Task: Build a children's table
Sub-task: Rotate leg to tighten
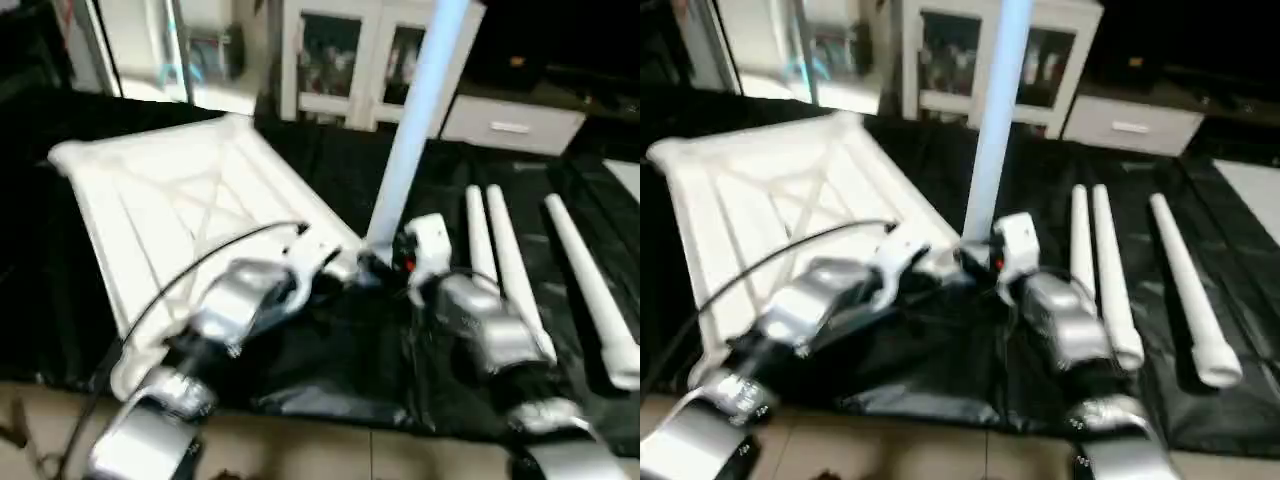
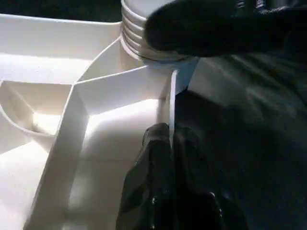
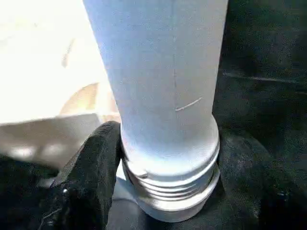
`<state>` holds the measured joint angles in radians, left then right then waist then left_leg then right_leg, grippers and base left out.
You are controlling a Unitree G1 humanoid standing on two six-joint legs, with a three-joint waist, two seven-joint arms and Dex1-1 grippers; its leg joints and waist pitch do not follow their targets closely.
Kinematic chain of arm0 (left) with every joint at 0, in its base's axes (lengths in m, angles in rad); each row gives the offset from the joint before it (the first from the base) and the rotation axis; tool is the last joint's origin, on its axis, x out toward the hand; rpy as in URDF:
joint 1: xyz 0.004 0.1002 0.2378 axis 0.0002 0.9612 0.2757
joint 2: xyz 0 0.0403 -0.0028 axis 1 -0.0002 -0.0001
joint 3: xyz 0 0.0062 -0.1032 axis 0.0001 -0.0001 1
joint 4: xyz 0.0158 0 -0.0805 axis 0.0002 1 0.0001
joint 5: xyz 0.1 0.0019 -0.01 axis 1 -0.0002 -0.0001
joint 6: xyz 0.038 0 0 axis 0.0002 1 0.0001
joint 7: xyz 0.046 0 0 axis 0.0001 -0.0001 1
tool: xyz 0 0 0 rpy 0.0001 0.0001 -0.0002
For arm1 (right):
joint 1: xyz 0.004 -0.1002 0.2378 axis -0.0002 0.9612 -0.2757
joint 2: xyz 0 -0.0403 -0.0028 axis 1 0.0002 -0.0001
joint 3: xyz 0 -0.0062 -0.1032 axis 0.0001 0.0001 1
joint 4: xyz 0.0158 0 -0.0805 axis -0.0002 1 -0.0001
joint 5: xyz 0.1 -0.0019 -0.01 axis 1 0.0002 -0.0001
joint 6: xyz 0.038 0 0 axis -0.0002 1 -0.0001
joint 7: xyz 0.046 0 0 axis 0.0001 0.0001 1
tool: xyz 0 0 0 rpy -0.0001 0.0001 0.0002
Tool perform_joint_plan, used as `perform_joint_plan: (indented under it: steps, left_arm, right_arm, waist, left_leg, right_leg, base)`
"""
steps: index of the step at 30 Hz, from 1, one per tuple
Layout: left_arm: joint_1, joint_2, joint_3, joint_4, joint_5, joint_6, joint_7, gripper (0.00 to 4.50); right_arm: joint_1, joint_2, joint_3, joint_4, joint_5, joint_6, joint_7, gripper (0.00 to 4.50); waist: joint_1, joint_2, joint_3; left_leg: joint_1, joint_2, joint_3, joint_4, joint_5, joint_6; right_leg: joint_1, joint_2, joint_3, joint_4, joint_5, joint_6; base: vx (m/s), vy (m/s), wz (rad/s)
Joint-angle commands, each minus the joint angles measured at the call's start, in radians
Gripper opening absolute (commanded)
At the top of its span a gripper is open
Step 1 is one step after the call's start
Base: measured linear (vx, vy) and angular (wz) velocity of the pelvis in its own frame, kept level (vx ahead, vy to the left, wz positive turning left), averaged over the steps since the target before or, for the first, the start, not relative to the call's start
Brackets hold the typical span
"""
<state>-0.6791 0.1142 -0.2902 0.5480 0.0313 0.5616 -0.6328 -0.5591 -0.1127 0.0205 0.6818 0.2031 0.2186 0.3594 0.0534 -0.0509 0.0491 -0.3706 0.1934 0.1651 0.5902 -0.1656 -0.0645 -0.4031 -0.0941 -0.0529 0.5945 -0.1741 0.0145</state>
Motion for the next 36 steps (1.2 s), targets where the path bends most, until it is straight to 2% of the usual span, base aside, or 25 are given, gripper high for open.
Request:
perform_joint_plan:
  steps: [1, 2, 4, 6, 7, 11, 12, 13, 16, 18, 19, 22, 23, 25, 27, 29, 30, 31, 33, 34, 35, 36]
  left_arm:
    - [-0.040, -0.016, 0.030, 0.011, 0.005, -0.025, 0.055, 0.00]
    - [-0.054, -0.027, 0.031, 0.030, 0.011, -0.036, 0.079, 0.00]
    - [-0.079, -0.047, 0.029, 0.055, 0.021, -0.065, 0.122, 0.00]
    - [-0.081, -0.048, 0.026, 0.057, 0.025, -0.073, 0.124, 0.00]
    - [-0.080, -0.045, 0.020, 0.054, 0.030, -0.076, 0.120, 0.00]
    - [-0.080, -0.043, 0.026, 0.071, 0.032, -0.085, 0.121, 0.00]
    - [-0.080, -0.043, 0.026, 0.071, 0.032, -0.085, 0.121, 0.00]
    - [-0.078, -0.038, 0.026, 0.072, 0.031, -0.090, 0.117, 0.00]
    - [-0.062, -0.015, 0.017, 0.059, 0.031, -0.102, 0.092, 0.00]
    - [-0.053, -0.008, 0.016, 0.049, 0.032, -0.104, 0.081, 0.00]
    - [-0.048, -0.003, 0.013, 0.043, 0.033, -0.105, 0.072, 0.00]
    - [-0.023, 0.023, -0.001, 0.012, 0.031, -0.125, 0.019, 0.00]
    - [-0.009, 0.039, -0.011, -0.002, 0.027, -0.122, -0.012, 0.00]
    - [0.002, 0.050, -0.016, -0.011, 0.024, -0.124, -0.032, 0.00]
    - [0.032, 0.077, -0.033, -0.036, 0.015, -0.148, -0.086, 0.00]
    - [0.051, 0.095, -0.044, -0.060, 0.007, -0.153, -0.124, 0.00]
    - [0.077, 0.121, -0.060, -0.098, -0.003, -0.159, -0.178, 0.00]
    - [0.086, 0.131, -0.065, -0.113, -0.006, -0.157, -0.197, 0.00]
    - [0.142, 0.201, -0.102, -0.205, -0.031, -0.158, -0.328, 0.00]
    - [0.142, 0.201, -0.102, -0.205, -0.031, -0.158, -0.328, 0.00]
    - [0.169, 0.239, -0.123, -0.251, -0.043, -0.169, -0.395, 0.00]
    - [0.184, 0.263, -0.133, -0.280, -0.054, -0.179, -0.433, 0.00]
  right_arm:
    - [0.020, 0.006, -0.022, 0.096, -0.039, 0.027, -0.111, 2.67]
    - [0.007, 0.031, -0.025, 0.114, -0.037, 0.021, -0.138, 2.67]
    - [-0.019, 0.076, -0.001, 0.139, -0.060, -0.014, -0.174, 2.67]
    - [-0.025, 0.085, 0.003, 0.138, -0.061, -0.030, -0.167, 2.67]
    - [-0.027, 0.089, 0.007, 0.132, -0.059, -0.042, -0.142, 2.67]
    - [-0.031, 0.093, 0.000, 0.124, -0.047, -0.045, -0.111, 2.67]
    - [-0.031, 0.093, 0.000, 0.124, -0.047, -0.045, -0.111, 3.02]
    - [-0.030, 0.092, -0.002, 0.117, -0.041, -0.050, -0.091, 3.23]
    - [-0.011, 0.075, 0.004, 0.062, -0.020, -0.059, -0.018, 3.47]
    - [-0.004, 0.065, 0.006, 0.038, -0.020, -0.064, -0.006, 3.71]
    - [0.002, 0.057, 0.007, 0.020, -0.019, -0.063, 0.001, 3.79]
    - [0.022, 0.016, 0.006, -0.056, -0.018, -0.049, 0.029, 3.92]
    - [0.032, -0.012, 0.005, -0.091, -0.028, -0.037, 0.035, 4.14]
    - [0.040, -0.031, 0.003, -0.117, -0.024, -0.023, 0.053, 4.27]
    - [0.056, -0.077, 0.001, -0.169, -0.017, -0.006, 0.110, 4.40]
    - [0.067, -0.104, 0.006, -0.201, -0.008, 0.008, 0.161, 4.46]
    - [0.082, -0.140, 0.008, -0.241, 0.020, 0.028, 0.234, 4.46]
    - [0.089, -0.154, 0.011, -0.257, 0.031, 0.036, 0.263, 4.46]
    - [0.117, -0.241, 0.040, -0.318, 0.056, 0.046, 0.412, 4.46]
    - [0.117, -0.241, 0.040, -0.318, 0.056, 0.046, 0.412, 4.46]
    - [0.128, -0.281, 0.059, -0.334, 0.056, 0.044, 0.482, 4.46]
    - [0.133, -0.303, 0.071, -0.340, 0.060, 0.050, 0.531, 4.46]
  waist:
    - [-0.004, 0.011, -0.056]
    - [-0.005, 0.016, -0.058]
    - [-0.006, 0.018, -0.059]
    - [-0.004, 0.013, -0.058]
    - [-0.002, 0.013, -0.058]
    - [0.004, 0.013, -0.058]
    - [0.007, 0.012, -0.058]
    - [0.008, 0.016, -0.059]
    - [0.012, 0.017, -0.061]
    - [0.008, 0.015, -0.062]
    - [0.008, 0.016, -0.062]
    - [0.012, 0.014, -0.065]
    - [0.013, 0.014, -0.065]
    - [0.017, 0.013, -0.066]
    - [0.023, 0.016, -0.068]
    - [0.026, 0.015, -0.068]
    - [0.029, 0.018, -0.068]
    - [0.031, 0.015, -0.068]
    - [0.039, 0.016, -0.066]
    - [0.041, 0.017, -0.065]
    - [0.040, 0.018, -0.062]
    - [0.041, 0.016, -0.061]
  left_leg:
    - [0.014, 0.019, -0.024, -0.088, -0.503, -0.058]
    - [0.014, 0.023, -0.026, -0.093, -0.507, -0.059]
    - [0.015, 0.024, -0.026, -0.096, -0.512, -0.064]
    - [0.015, 0.023, -0.022, -0.097, -0.511, -0.058]
    - [0.018, 0.022, -0.020, -0.095, -0.514, -0.053]
    - [0.016, 0.022, -0.014, -0.093, -0.470, -0.036]
    - [0.016, 0.023, -0.012, -0.094, -0.457, -0.033]
    - [0.017, 0.023, -0.012, -0.094, -0.453, -0.033]
    - [0.014, 0.024, -0.010, -0.094, -0.425, -0.029]
    - [0.004, 0.025, -0.013, -0.097, -0.402, -0.027]
    - [0.005, 0.025, -0.012, -0.097, -0.396, -0.027]
    - [0.007, 0.026, -0.007, -0.092, -0.356, -0.015]
    - [0.006, 0.026, -0.006, -0.092, -0.341, -0.013]
    - [0.012, 0.027, 0.001, -0.089, -0.300, -0.006]
    - [0.009, 0.029, 0.004, -0.088, -0.254, 0.007]
    - [0.010, 0.030, 0.007, -0.085, -0.228, 0.012]
    - [0.010, 0.030, 0.008, -0.085, -0.220, 0.014]
    - [0.010, 0.030, 0.008, -0.084, -0.220, 0.019]
    - [0.012, 0.035, 0.009, -0.086, -0.227, 0.024]
    - [0.013, 0.036, 0.011, -0.085, -0.235, 0.024]
    - [0.015, 0.036, 0.012, -0.088, -0.248, 0.021]
    - [0.018, 0.037, 0.012, -0.089, -0.275, 0.012]
  right_leg:
    - [0.026, -0.046, 0.007, -0.106, -0.565, -0.082]
    - [0.026, -0.044, 0.006, -0.101, -0.480, -0.104]
    - [0.028, -0.044, 0.006, -0.096, -0.407, -0.130]
    - [0.029, -0.044, 0.007, -0.097, -0.386, -0.139]
    - [0.025, -0.045, 0.008, -0.097, -0.387, -0.142]
    - [0.027, -0.047, 0.014, -0.095, -0.369, -0.149]
    - [0.028, -0.047, 0.015, -0.094, -0.362, -0.151]
    - [0.028, -0.047, 0.015, -0.094, -0.360, -0.153]
    - [0.032, -0.047, 0.017, -0.090, -0.322, -0.161]
    - [0.040, -0.045, 0.016, -0.084, -0.302, -0.167]
    - [0.040, -0.046, 0.015, -0.084, -0.301, -0.168]
    - [0.039, -0.046, 0.018, -0.082, -0.270, -0.182]
    - [0.040, -0.045, 0.019, -0.081, -0.256, -0.185]
    - [0.036, -0.043, 0.021, -0.076, -0.201, -0.202]
    - [0.044, -0.044, 0.021, -0.069, -0.152, -0.213]
    - [0.044, -0.041, 0.021, -0.064, -0.119, -0.221]
    - [0.045, -0.042, 0.021, -0.061, -0.108, -0.227]
    - [0.049, -0.041, 0.021, -0.061, -0.105, -0.229]
    - [0.048, -0.043, 0.022, -0.061, -0.120, -0.228]
    - [0.045, -0.042, 0.023, -0.061, -0.129, -0.229]
    - [0.042, -0.041, 0.023, -0.065, -0.148, -0.229]
    - [0.041, -0.042, 0.022, -0.067, -0.185, -0.224]
  base:
    - [0.000, 0.000, 0.00]
    - [0.000, 0.000, 0.00]
    - [0.000, 0.000, 0.00]
    - [0.000, 0.000, 0.00]
    - [0.000, 0.000, 0.00]
    - [0.000, 0.000, 0.00]
    - [0.000, 0.000, 0.00]
    - [0.000, 0.000, 0.00]
    - [0.000, 0.000, 0.00]
    - [0.000, 0.000, 0.00]
    - [0.000, 0.000, 0.00]
    - [0.000, 0.000, 0.00]
    - [0.000, 0.000, 0.00]
    - [0.000, 0.000, 0.00]
    - [0.000, 0.000, 0.00]
    - [0.000, 0.000, 0.00]
    - [0.000, 0.000, 0.00]
    - [0.000, 0.000, 0.00]
    - [0.000, 0.000, 0.00]
    - [0.000, 0.000, 0.00]
    - [0.000, 0.000, 0.00]
    - [0.000, 0.000, 0.00]
